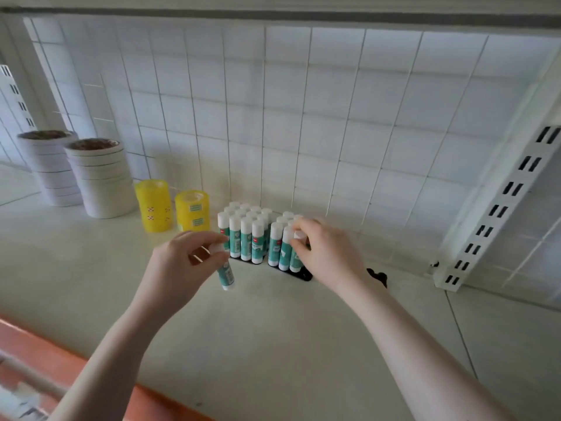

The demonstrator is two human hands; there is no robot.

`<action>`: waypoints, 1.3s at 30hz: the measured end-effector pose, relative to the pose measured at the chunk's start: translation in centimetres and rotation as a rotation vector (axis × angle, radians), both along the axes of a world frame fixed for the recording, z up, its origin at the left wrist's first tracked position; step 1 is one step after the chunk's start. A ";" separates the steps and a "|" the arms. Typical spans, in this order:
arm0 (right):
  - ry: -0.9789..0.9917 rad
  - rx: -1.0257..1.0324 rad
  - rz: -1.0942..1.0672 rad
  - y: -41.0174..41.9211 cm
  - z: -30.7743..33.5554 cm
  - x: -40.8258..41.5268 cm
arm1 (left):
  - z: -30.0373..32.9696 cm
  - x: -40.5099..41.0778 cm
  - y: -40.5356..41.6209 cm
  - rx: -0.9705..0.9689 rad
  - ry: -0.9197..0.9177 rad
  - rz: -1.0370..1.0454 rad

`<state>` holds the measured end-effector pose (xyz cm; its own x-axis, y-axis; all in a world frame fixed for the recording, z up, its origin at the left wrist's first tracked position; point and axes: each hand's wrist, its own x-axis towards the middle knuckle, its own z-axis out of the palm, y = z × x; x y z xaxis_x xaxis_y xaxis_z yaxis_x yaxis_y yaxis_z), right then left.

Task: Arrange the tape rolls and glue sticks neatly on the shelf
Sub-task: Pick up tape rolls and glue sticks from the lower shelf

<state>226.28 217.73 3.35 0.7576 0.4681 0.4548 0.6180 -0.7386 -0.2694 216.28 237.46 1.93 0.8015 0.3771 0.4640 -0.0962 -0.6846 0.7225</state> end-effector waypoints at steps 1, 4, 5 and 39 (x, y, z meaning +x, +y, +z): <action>-0.006 0.009 0.000 0.0 -0.1 0.1 | -0.1 0.1 0.2 -0.004 0.003 -0.006; -0.037 0.003 -0.002 0.0 -0.2 0.2 | -0.5 0.5 0.5 -0.024 -0.001 -0.035; -0.054 -0.005 -0.006 0.0 -0.2 0.3 | -0.6 0.6 0.6 -0.034 -0.002 -0.047; -0.318 -0.021 -0.011 -5.9 -1.9 -0.1 | 2.0 2.9 -2.1 0.059 -0.071 -0.253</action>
<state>226.14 211.85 1.40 0.5844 0.4721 0.6600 0.6605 -0.7493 -0.0489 219.20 235.40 3.97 0.8316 0.1394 0.5376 -0.3187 -0.6729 0.6675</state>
